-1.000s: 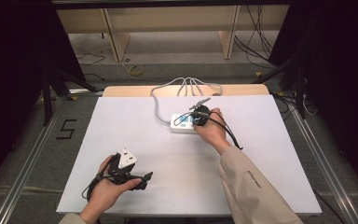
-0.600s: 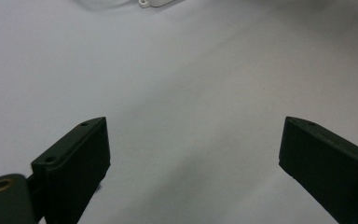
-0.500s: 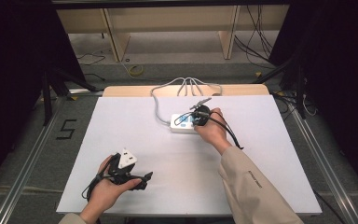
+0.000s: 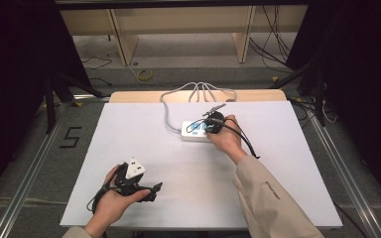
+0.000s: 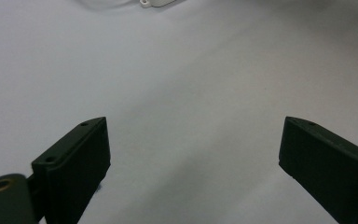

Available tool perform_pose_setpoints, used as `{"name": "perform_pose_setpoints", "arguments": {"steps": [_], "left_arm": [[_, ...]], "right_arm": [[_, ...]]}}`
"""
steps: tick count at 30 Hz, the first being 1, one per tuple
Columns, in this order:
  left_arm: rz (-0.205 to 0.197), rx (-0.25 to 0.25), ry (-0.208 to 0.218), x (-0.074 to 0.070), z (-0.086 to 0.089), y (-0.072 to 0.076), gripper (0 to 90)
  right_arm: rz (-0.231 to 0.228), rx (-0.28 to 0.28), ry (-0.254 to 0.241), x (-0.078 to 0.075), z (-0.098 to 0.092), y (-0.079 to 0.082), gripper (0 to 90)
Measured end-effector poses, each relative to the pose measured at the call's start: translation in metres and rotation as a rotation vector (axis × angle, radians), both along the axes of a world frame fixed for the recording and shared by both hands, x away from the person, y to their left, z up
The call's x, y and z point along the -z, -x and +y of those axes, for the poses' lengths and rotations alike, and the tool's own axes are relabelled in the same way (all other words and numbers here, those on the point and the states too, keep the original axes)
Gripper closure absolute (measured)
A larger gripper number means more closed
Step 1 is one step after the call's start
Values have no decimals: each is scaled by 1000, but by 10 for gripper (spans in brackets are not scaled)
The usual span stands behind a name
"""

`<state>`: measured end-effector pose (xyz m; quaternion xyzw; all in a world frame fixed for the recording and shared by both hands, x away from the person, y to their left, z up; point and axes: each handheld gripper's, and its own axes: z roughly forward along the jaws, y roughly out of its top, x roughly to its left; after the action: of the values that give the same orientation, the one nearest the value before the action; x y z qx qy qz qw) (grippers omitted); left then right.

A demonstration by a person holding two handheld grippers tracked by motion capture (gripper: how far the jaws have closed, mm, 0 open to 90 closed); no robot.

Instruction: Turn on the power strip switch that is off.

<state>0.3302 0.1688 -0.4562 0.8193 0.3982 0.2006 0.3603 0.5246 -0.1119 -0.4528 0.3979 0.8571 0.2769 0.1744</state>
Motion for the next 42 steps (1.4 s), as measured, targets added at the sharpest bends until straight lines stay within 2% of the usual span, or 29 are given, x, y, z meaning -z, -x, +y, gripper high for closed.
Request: {"name": "perform_pose_setpoints", "arguments": {"steps": [22, 42], "left_arm": [[0, -1, 0, 0, 1, 0, 86], [1, -1, 1, 0, 0, 0, 87]], "right_arm": [[-3, 4, -12, 1, -1, 0, 900], [-15, 1, -4, 0, -2, 1, 900]]}}
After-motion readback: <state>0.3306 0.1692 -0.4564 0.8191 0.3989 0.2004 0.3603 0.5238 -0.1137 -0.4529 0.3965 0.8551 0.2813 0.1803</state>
